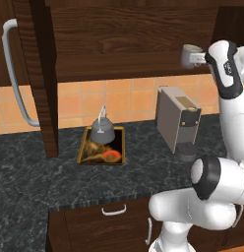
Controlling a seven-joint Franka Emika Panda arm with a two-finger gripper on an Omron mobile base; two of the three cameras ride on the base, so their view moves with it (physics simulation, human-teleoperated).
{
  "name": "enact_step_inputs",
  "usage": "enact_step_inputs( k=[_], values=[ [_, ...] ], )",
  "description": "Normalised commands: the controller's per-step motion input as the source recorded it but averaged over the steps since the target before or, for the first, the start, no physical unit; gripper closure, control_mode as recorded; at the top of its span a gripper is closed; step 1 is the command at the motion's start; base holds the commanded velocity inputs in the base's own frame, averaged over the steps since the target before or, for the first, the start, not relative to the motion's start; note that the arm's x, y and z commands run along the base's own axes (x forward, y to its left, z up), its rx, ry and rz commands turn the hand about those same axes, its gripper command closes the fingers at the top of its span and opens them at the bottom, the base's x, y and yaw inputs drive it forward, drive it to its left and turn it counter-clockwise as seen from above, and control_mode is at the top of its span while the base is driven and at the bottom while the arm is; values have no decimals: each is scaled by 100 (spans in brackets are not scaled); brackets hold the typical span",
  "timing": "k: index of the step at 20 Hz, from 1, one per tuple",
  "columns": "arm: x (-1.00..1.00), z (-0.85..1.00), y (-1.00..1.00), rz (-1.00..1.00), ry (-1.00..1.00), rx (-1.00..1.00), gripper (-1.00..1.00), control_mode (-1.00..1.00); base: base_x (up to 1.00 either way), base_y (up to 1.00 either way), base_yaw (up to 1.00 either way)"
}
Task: Pick the kettle from the counter and place it on the tray. Then pick the mug from the cabinet and place it on the tray. Then close the cabinet doors.
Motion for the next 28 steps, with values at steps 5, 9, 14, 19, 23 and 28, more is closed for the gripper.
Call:
enact_step_inputs(
  k=[5, 9, 14, 19, 23, 28],
  values=[
    [-99, 0, 45, 0, 0, -4, 100, -100, 0, 0, 0],
    [-100, 0, 56, 0, 0, -9, 100, -100, 0, 0, 0],
    [-91, -2, 69, 0, 9, -7, 100, -100, 0, 0, 0],
    [-76, -17, 76, 0, 21, -5, 100, -100, 0, 0, 0],
    [-50, -47, 84, 0, 28, -5, 100, -100, 0, 0, 0],
    [-27, -80, 76, 0, 10, 0, 100, -100, 0, 0, 0]
  ],
)
